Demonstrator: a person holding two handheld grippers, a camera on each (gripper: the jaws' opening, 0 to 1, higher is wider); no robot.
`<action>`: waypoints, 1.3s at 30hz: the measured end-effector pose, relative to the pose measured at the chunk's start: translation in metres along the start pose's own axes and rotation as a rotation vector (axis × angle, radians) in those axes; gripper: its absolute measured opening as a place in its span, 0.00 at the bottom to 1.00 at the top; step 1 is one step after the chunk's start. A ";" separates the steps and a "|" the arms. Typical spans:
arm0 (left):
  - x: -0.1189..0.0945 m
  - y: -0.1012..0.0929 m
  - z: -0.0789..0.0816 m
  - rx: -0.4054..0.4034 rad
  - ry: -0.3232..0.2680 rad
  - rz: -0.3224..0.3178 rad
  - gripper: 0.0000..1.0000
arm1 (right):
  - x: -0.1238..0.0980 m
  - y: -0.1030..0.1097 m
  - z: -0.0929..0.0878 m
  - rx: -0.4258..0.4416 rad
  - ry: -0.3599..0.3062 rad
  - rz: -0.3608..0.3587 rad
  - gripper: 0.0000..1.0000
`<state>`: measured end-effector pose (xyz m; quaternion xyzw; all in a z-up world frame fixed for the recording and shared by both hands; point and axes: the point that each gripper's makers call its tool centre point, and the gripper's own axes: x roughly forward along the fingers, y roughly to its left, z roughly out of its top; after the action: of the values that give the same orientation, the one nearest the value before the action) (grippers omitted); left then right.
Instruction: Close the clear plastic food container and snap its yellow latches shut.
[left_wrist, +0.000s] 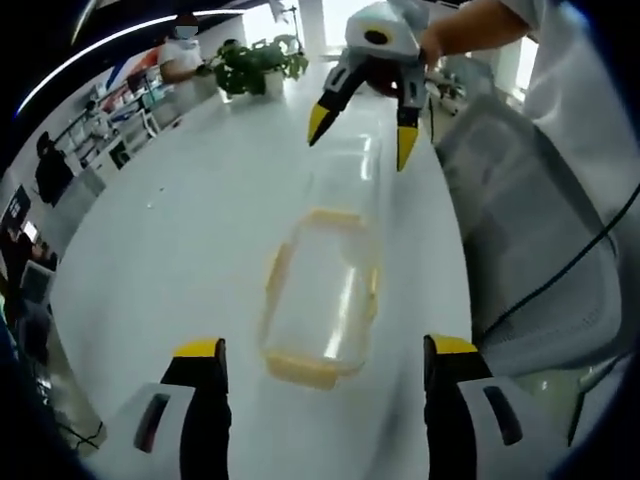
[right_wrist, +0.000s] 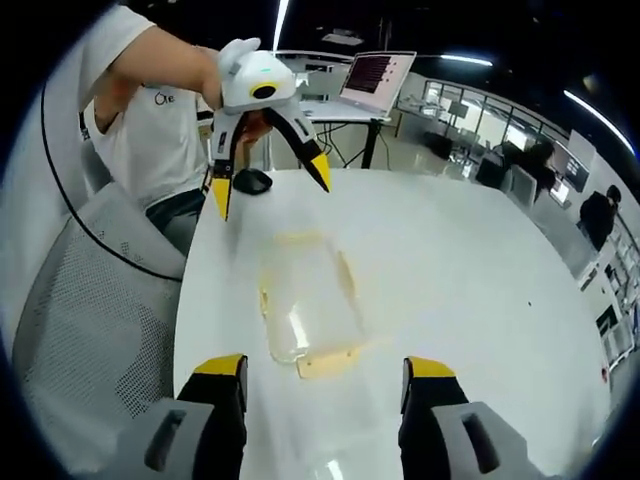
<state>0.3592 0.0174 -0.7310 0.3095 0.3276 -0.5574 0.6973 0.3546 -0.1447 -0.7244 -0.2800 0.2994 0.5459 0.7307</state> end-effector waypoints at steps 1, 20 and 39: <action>0.000 0.001 -0.001 0.000 0.002 -0.002 0.79 | 0.001 0.000 -0.001 -0.001 0.005 0.001 0.60; 0.015 0.007 -0.027 0.062 0.081 -0.045 0.73 | 0.019 -0.003 -0.008 -0.022 0.041 0.045 0.59; 0.028 0.005 -0.043 0.087 0.105 -0.093 0.68 | 0.035 -0.005 -0.017 -0.043 0.085 0.077 0.54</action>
<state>0.3637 0.0365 -0.7786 0.3528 0.3533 -0.5857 0.6385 0.3646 -0.1367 -0.7615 -0.3068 0.3292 0.5675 0.6895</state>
